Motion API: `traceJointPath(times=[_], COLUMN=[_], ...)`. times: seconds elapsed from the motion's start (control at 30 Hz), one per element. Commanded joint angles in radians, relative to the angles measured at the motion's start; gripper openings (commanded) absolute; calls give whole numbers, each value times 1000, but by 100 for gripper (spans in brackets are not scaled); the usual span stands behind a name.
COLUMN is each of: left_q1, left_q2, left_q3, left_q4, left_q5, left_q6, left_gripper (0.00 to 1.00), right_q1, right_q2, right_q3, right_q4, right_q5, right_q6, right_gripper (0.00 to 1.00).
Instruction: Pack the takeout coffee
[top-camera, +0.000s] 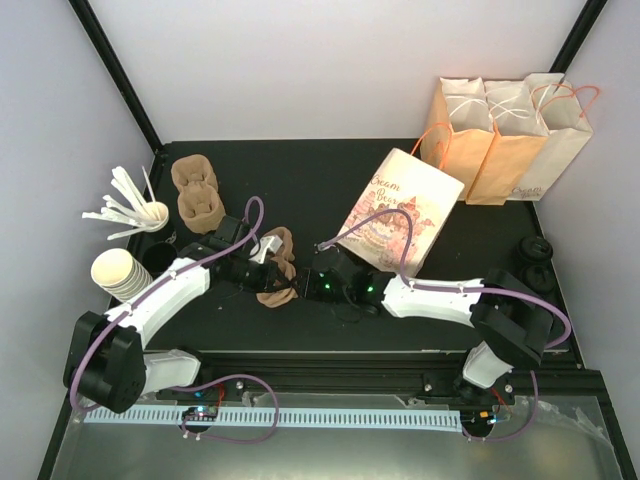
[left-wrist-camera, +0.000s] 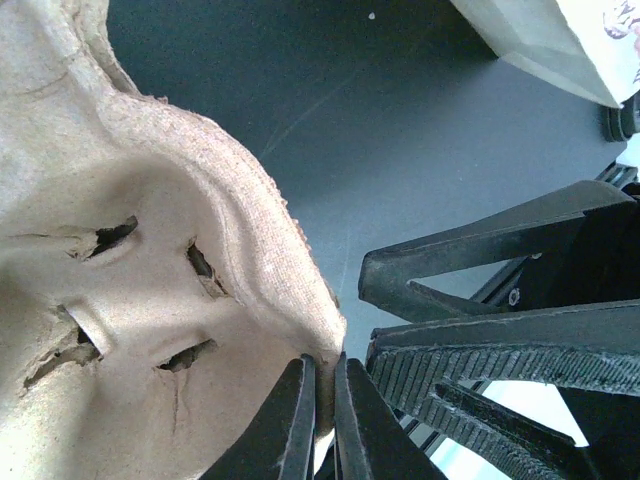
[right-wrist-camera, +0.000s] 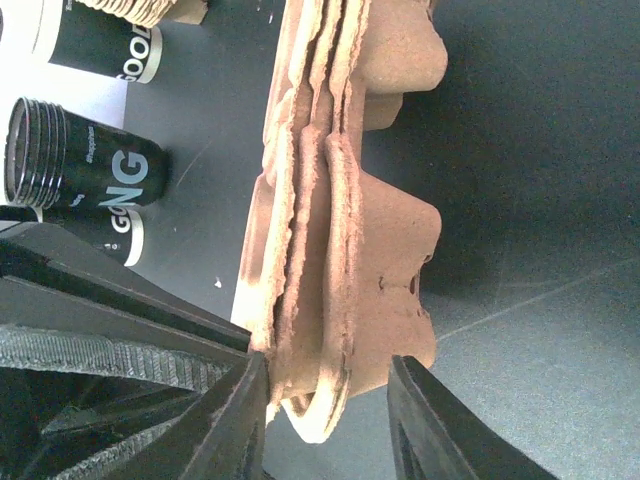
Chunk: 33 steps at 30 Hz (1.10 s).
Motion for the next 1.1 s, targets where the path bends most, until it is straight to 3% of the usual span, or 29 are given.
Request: traceJointPath(times=[0.0,0.67,1.07], left_q1=[9,11,17], left_q2=[-21,-42,-59], left_q3=[-9,-28,-24], left_q4=[32,56,82], left_q5=[55,109,140], left_q6=[-20,-11,-29], left_gripper=[6,6,7], right_q1=[-12,-48,-55], right_q2=[2,67,138], right_q3=[-10,-27,-52], right_q4=[26,136,58], right_q5=[20,-123,-119], right_q6=[17,-14,11], right_gripper=[35,34,26])
